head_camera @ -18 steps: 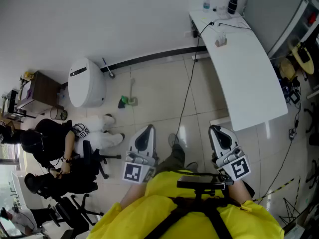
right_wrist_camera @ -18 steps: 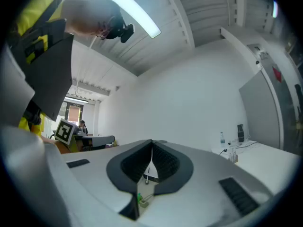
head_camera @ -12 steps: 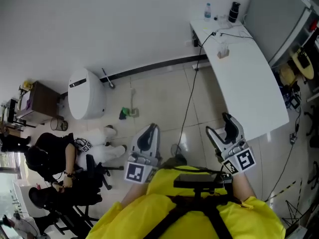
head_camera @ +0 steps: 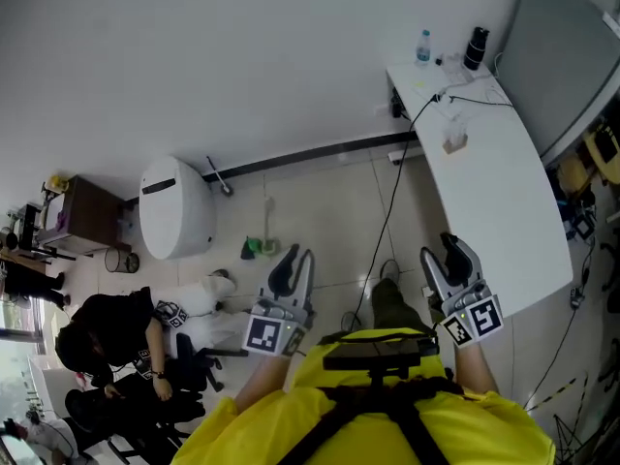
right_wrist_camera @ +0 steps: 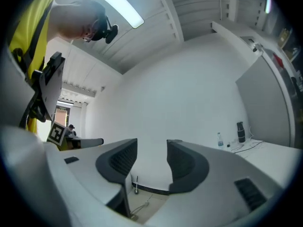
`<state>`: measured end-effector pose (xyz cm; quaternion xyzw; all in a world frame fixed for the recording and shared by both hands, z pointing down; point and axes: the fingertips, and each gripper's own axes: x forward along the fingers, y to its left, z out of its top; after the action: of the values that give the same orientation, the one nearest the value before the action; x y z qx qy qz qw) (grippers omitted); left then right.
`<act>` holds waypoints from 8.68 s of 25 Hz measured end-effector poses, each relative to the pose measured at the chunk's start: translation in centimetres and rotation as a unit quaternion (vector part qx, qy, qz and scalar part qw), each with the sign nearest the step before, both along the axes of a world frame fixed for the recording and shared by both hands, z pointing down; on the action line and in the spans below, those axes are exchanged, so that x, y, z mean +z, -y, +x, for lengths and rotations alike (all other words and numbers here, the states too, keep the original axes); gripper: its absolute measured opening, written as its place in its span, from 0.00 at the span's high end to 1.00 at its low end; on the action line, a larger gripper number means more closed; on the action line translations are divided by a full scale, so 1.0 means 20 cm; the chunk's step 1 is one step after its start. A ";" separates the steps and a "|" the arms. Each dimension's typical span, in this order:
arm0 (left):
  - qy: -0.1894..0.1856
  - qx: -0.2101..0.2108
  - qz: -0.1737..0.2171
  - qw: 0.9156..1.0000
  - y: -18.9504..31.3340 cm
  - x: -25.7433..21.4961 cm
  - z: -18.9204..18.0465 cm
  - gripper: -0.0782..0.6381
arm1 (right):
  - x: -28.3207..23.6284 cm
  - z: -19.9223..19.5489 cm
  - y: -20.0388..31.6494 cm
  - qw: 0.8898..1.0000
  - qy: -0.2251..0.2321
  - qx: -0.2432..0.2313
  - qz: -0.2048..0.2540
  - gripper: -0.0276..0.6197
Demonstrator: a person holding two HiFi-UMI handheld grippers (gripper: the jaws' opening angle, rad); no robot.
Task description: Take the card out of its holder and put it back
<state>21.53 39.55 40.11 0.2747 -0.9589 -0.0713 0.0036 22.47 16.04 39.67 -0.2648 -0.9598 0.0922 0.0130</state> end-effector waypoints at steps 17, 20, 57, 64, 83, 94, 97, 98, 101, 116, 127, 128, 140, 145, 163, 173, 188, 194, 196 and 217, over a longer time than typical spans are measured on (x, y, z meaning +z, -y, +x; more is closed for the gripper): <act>0.011 -0.049 -0.005 0.999 0.48 -0.08 -1.61 0.78 | -0.14 -1.80 0.48 0.998 0.049 -0.034 -0.001 0.91; 0.002 -0.030 -0.004 1.000 0.58 -0.06 -1.83 0.78 | -0.11 -1.89 0.63 0.999 0.038 0.004 0.000 0.91; -0.178 0.515 -0.180 0.819 2.51 1.25 -2.29 0.66 | 0.49 -1.00 1.37 0.689 -0.111 0.716 -0.011 0.91; -0.195 0.480 -0.227 0.824 2.60 1.54 -2.21 0.64 | 0.60 -0.97 1.47 0.714 -0.135 0.686 -0.018 0.91; -0.132 0.425 -0.232 0.865 2.61 1.59 -2.21 0.88 | 0.67 -0.81 1.50 0.734 -0.142 0.663 -0.030 0.91; -0.105 0.448 -0.184 0.868 2.58 1.22 -2.24 0.88 | 0.69 -0.81 1.51 0.725 -0.131 0.675 -0.041 0.91; -0.096 0.462 -0.145 0.870 2.57 0.97 -2.26 0.88 | 0.66 -0.82 1.53 0.721 -0.125 0.680 -0.041 0.91; -0.088 0.467 -0.131 0.870 2.56 0.86 -2.26 0.88 | 0.65 -0.82 1.54 0.720 -0.123 0.682 -0.040 0.91; -0.053 0.481 -0.082 0.871 2.54 0.53 -2.26 0.88 | 0.62 -0.82 1.56 0.715 -0.116 0.689 -0.040 0.91; 0.033 0.507 0.042 0.860 2.50 -0.10 -2.25 0.88 | 0.39 -0.83 1.59 0.701 -0.082 0.709 -0.005 0.91; 0.016 0.511 0.041 0.858 2.53 -0.07 -2.26 0.88 | 0.37 -0.81 1.59 0.697 -0.081 0.712 -0.001 0.91; 0.014 0.513 0.039 0.858 2.54 -0.06 -2.26 0.88 | 0.37 -0.81 1.59 0.697 -0.081 0.712 -0.003 0.91; -0.061 0.522 -0.079 0.847 2.65 0.69 -2.29 0.88 | 0.49 -0.85 1.61 0.702 -0.108 0.704 -0.002 0.91; -0.088 0.518 -0.117 0.843 2.65 1.03 -2.28 0.88 | 0.55 -0.83 1.61 0.696 -0.117 0.708 0.000 0.91; -0.137 0.464 -0.162 0.860 2.60 1.35 -2.33 0.88 | 0.66 -0.80 1.57 0.692 -0.144 0.707 -0.017 0.91; -0.159 0.446 -0.158 0.866 2.54 1.36 -2.32 0.88 | 0.68 -0.81 1.55 0.695 -0.148 0.703 -0.021 0.91; -0.179 0.433 -0.168 0.868 2.49 1.41 -2.32 0.88 | 0.71 -0.83 1.53 0.700 -0.153 0.697 -0.026 0.91; -0.169 0.442 -0.189 0.861 2.50 1.53 -2.29 0.88 | 0.73 -0.83 1.53 0.701 -0.157 0.695 -0.025 0.91; -0.172 0.444 -0.195 0.857 2.50 1.58 -2.27 0.88 | 0.76 -0.83 1.55 0.698 -0.161 0.698 -0.024 0.91; -0.124 0.491 -0.111 0.855 2.57 1.14 -2.26 0.77 | 0.85 -0.83 1.64 0.687 -0.165 0.707 -0.034 0.91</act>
<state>-23.59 -11.82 62.99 0.6962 -0.6929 0.0136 0.1871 5.85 -16.80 56.63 0.5114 -0.8412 0.1490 0.0931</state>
